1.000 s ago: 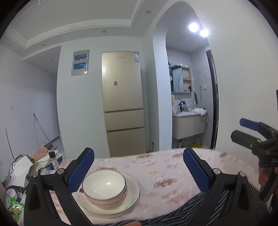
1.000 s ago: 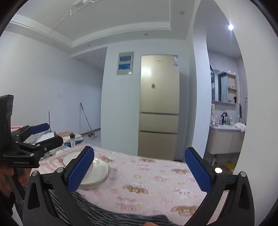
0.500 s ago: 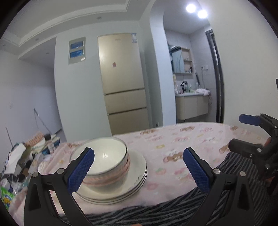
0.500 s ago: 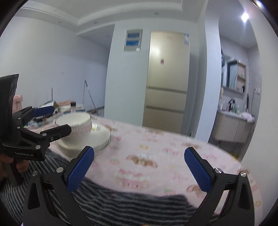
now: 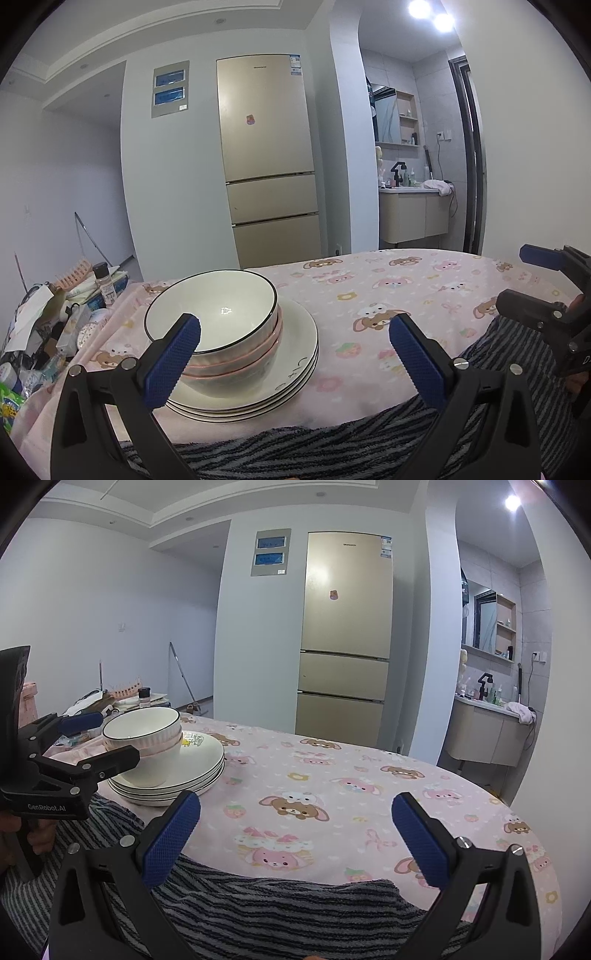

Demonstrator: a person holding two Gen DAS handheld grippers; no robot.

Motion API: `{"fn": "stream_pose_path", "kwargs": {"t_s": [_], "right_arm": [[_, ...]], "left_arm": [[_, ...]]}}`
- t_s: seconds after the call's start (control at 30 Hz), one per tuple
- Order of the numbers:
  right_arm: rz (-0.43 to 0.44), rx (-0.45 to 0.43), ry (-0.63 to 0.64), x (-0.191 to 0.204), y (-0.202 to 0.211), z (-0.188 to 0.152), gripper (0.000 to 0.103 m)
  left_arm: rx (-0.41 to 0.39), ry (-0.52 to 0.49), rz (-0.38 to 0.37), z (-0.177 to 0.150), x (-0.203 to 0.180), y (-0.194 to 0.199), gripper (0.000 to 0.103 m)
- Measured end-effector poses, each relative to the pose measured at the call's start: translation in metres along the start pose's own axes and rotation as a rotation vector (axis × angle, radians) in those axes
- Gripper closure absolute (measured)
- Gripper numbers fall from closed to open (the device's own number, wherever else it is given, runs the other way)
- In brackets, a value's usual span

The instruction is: Organize plates and bowls

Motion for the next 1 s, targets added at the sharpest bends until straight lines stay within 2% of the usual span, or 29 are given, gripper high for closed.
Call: {"fn": "stream_pose_path", "kwargs": {"t_s": [1.0], "right_arm": [[0.012,0.033,-0.002,0.0049,-0.0065,0.0004,0.000]], "left_arm": [[-0.003,-0.003,0.006,-0.0020,0.0019,0.0000,0.000]]}}
Point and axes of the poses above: each gripper's, at about its wrist camera, not at the fingertips, and y roughly against the way its jaws point, x to its left, z to its top, the point moved 3 cm from there along -y, roughly the way its jaws point, and after that the axes turned 9 degrees about y, right-handed, at the moved point
